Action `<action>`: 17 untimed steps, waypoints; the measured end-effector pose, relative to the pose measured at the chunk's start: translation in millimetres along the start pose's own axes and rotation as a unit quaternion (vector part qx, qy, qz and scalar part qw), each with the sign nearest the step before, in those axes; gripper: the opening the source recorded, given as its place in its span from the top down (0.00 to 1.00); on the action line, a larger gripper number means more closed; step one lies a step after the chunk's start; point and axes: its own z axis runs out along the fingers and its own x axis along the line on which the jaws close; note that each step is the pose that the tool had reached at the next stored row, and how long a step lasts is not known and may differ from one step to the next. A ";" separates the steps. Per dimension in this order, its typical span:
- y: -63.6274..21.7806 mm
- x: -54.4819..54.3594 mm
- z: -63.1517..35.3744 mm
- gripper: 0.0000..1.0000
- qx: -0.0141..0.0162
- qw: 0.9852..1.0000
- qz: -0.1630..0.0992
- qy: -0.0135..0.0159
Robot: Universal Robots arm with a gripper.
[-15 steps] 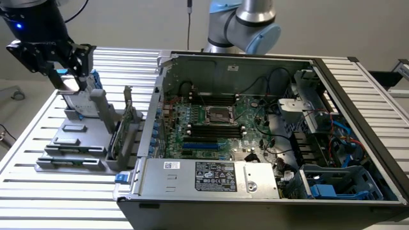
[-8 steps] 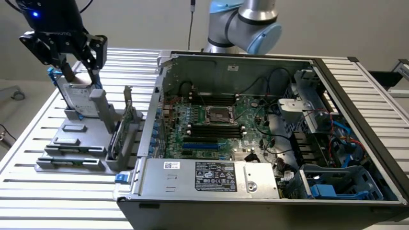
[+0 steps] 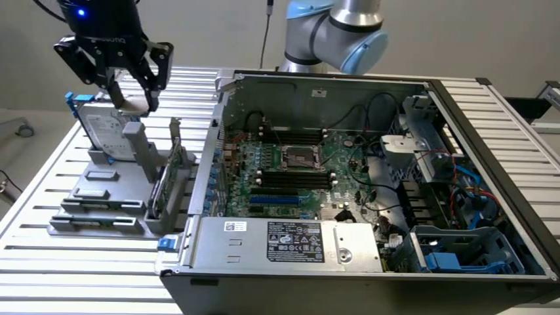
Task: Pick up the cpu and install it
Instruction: 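Pick up the cpu and move it towards the insertion slot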
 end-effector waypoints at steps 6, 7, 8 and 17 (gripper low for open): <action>0.9 -27.1 -11.1 0.45 -0.002 1.000 0.000 0.000; 1.1 -31.6 -12.9 0.45 -0.003 1.000 0.000 0.000; 1.2 -36.0 -14.4 0.45 -0.003 1.000 0.000 0.000; 1.9 -76.9 -17.9 0.45 -0.008 1.000 0.000 0.000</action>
